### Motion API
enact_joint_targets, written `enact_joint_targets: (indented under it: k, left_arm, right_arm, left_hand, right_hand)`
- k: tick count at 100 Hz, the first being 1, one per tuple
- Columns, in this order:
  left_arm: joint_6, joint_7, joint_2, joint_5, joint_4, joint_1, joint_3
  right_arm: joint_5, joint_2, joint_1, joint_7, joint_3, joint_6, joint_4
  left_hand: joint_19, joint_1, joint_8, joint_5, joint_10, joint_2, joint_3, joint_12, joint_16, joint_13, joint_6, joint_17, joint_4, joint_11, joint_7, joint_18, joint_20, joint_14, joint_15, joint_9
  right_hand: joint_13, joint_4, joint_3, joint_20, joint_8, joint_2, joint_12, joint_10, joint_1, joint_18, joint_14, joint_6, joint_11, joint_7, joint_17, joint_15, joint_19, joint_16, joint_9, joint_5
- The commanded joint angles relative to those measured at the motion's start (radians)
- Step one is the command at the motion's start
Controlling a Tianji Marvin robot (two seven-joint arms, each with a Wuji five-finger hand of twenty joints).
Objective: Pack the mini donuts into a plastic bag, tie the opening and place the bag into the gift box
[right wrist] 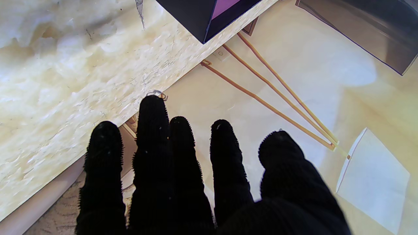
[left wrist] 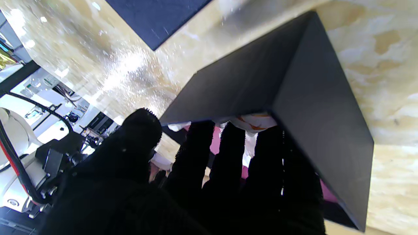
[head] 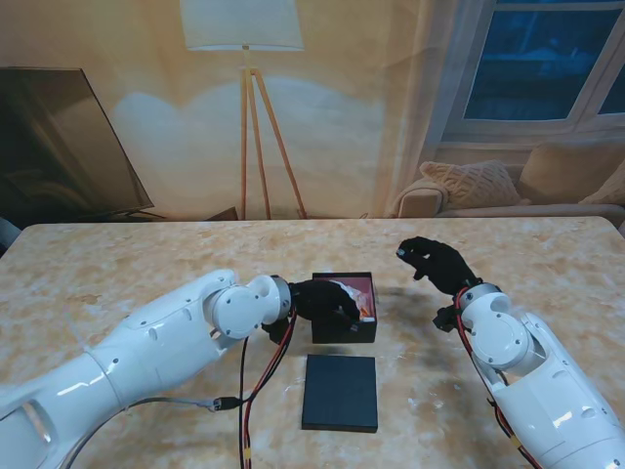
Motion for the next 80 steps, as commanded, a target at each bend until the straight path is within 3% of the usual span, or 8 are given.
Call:
enact_joint_targets:
  k: [1,15,41,53,80]
  left_arm:
    - [-0.002,0.002,0.001,0.011,-0.026,0.024,-0.027]
    - [0.000,0.022,0.022,0.033,-0.111,0.082,-0.107]
    - [-0.020,0.068,0.043,0.094,-0.239,0.163,-0.222]
    - [-0.016,0.102,0.037,0.117,-0.237,0.166,-0.237]
    - [-0.007,0.088,0.018,0.023,-0.160,0.149,-0.196]
  right_arm:
    - [-0.002,-0.006,-0.009,0.011,-0.001,-0.003,-0.001]
    - [-0.001,-0.006,-0.009,0.012,0.000,-0.002,-0.002]
    - [0.001,-0.006,-0.008,0.016,-0.002,-0.001,-0.002]
    - [0.001,-0.006,-0.007,0.016,-0.003,0.000,0.000]
    - [0.002,-0.006,-0.007,0.015,-0.003,0.002,-0.001]
  left_hand:
    - [0.004,0.019,0.011,-0.001,-0.024,0.022,-0.003,0.006,-0.017,-0.032,-0.023,-0.015,0.016,0.004,0.001,-0.012,-0.017,-0.001,-0.013,-0.016]
    - [0.020,0.024,0.042,-0.003,-0.018,0.002,0.023,0.024,0.012,-0.034,-0.041,-0.017,0.017,0.015,0.045,0.003,-0.006,0.021,0.016,-0.023]
    - [0.044,0.021,0.066,-0.002,-0.009,-0.012,0.065,0.038,0.043,-0.013,-0.047,0.005,0.013,0.024,0.088,-0.002,0.016,0.017,0.048,-0.023]
    - [0.042,0.027,0.069,-0.002,-0.003,-0.008,0.064,0.043,0.051,-0.021,-0.034,0.000,0.013,0.030,0.096,-0.006,0.018,0.019,0.053,-0.022]
    - [0.052,0.050,0.094,0.058,-0.040,-0.008,0.043,0.057,0.053,0.028,-0.052,0.024,-0.011,0.058,0.151,-0.016,0.026,-0.004,0.053,0.062]
  right_hand:
    - [-0.003,0.011,-0.003,0.019,-0.002,0.007,0.002,0.008,0.012,0.007,-0.006,-0.016,-0.006,0.001,-0.008,-0.004,-0.010,0.020,-0.012,-0.008]
    - [-0.003,0.010,-0.003,0.019,-0.002,0.005,0.002,0.010,0.013,0.007,-0.005,-0.018,-0.007,0.003,-0.008,-0.004,-0.010,0.020,-0.012,-0.007]
    - [-0.003,0.010,-0.002,0.019,-0.003,0.005,0.002,0.010,0.014,0.007,-0.005,-0.017,-0.008,0.005,-0.007,-0.004,-0.010,0.020,-0.013,-0.008]
    - [-0.002,0.010,-0.003,0.018,-0.003,0.006,0.002,0.009,0.012,0.006,-0.005,-0.018,-0.007,0.005,-0.008,-0.004,-0.011,0.020,-0.011,-0.008]
    - [-0.003,0.010,-0.002,0.019,-0.004,0.006,0.002,0.009,0.013,0.006,-0.006,-0.016,-0.008,0.005,-0.008,-0.004,-0.011,0.020,-0.012,-0.009]
